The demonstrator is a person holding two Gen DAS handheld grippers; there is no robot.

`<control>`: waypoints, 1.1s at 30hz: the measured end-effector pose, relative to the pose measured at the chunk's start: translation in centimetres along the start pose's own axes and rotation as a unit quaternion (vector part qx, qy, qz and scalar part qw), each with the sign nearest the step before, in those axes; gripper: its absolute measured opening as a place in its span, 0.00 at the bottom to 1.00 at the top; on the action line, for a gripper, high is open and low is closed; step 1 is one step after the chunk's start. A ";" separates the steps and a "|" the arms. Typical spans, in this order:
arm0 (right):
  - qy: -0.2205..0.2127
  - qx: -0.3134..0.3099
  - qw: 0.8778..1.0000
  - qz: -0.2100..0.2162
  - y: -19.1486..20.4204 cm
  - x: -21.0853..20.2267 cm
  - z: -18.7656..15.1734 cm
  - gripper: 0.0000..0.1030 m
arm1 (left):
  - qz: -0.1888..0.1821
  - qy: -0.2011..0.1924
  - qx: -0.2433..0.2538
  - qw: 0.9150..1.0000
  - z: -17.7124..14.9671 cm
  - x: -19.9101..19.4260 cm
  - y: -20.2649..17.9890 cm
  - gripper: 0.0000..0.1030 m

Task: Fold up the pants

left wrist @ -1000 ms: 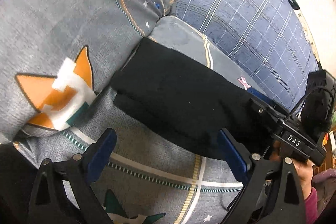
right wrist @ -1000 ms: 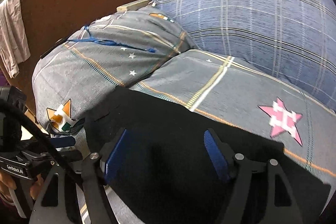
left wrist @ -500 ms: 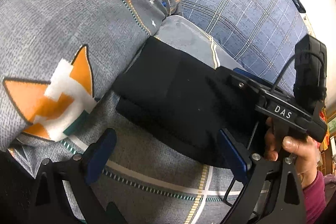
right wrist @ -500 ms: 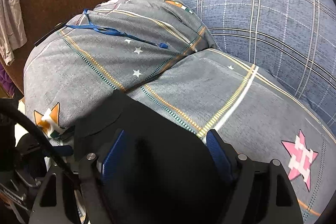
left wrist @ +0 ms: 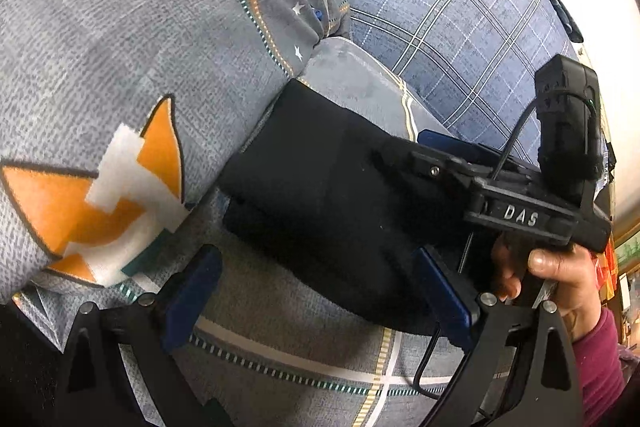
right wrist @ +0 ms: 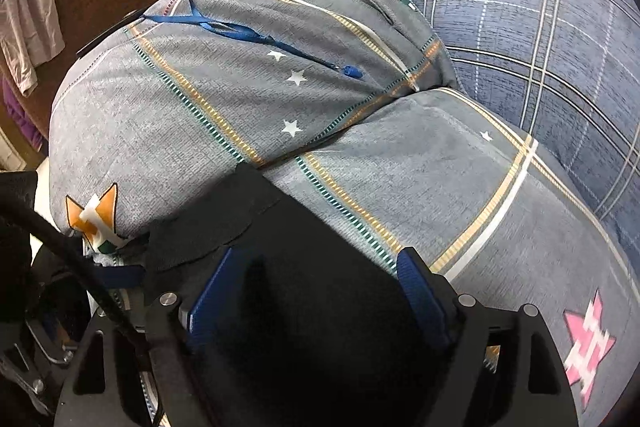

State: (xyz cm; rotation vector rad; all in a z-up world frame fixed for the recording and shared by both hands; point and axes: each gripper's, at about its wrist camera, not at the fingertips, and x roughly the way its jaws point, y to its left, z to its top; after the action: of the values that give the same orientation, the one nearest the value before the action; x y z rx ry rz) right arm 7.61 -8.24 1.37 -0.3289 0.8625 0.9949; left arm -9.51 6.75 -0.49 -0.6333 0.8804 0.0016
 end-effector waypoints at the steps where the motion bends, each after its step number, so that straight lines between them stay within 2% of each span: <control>1: 0.004 0.003 1.000 0.005 -0.2 0.2 0.2 0.84 | 0.001 -0.001 0.001 1.000 0.0 0.0 0.1 0.93; 5: 0.017 0.008 0.999 0.032 -0.7 1.1 1.1 0.84 | 0.003 -0.002 0.003 1.000 0.3 0.5 -0.1 0.93; 12: 0.060 -0.025 0.996 0.065 0.1 4.3 2.5 0.84 | -0.012 -0.008 0.000 1.000 0.9 0.9 0.1 0.93; 14: 0.070 -0.032 0.994 0.078 0.4 5.2 2.6 0.71 | -0.022 -0.014 0.009 1.000 1.3 1.4 0.0 0.84; 15: 0.064 -0.041 0.994 0.084 0.8 5.1 2.7 0.48 | -0.020 -0.015 0.021 0.999 1.4 1.7 -0.2 0.59; 16: 0.063 -0.045 0.994 0.080 1.2 4.9 2.8 0.28 | -0.012 -0.012 0.030 0.999 1.4 1.9 -0.3 0.40; 17: 0.062 -0.046 0.994 0.077 1.4 4.7 2.9 0.27 | -0.005 -0.012 0.036 0.999 1.5 2.0 -0.3 0.38; 18: 0.057 -0.047 0.994 0.076 1.6 4.2 2.8 0.19 | -0.014 -0.012 0.034 0.999 1.5 1.9 -0.1 0.32; 19: 0.048 -0.046 0.995 0.075 1.7 3.6 2.7 0.16 | -0.025 -0.010 0.030 0.999 1.6 1.8 0.0 0.23; 22: -0.002 -0.017 0.997 0.080 1.2 0.2 2.1 0.14 | -0.046 -0.035 0.051 0.997 1.7 0.1 -1.2 0.18; 26: -0.078 0.017 0.993 0.084 0.2 -6.0 1.0 0.14 | -0.085 -0.063 0.094 0.990 2.1 -2.8 -4.5 0.17; 29: -0.131 0.042 0.987 0.080 -1.1 -11.0 -0.3 0.14 | -0.126 -0.077 0.143 0.979 2.0 -4.8 -8.5 0.17; 33: -0.196 0.086 0.975 0.060 -3.6 -18.1 -4.2 0.14 | -0.185 -0.062 0.221 0.956 0.2 -5.2 -15.1 0.17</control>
State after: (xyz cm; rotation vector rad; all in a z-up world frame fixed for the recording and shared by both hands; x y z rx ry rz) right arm 3.91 -23.46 12.00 0.0703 0.6075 1.0444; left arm -8.88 -4.17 11.12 -0.3625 0.6016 -0.4768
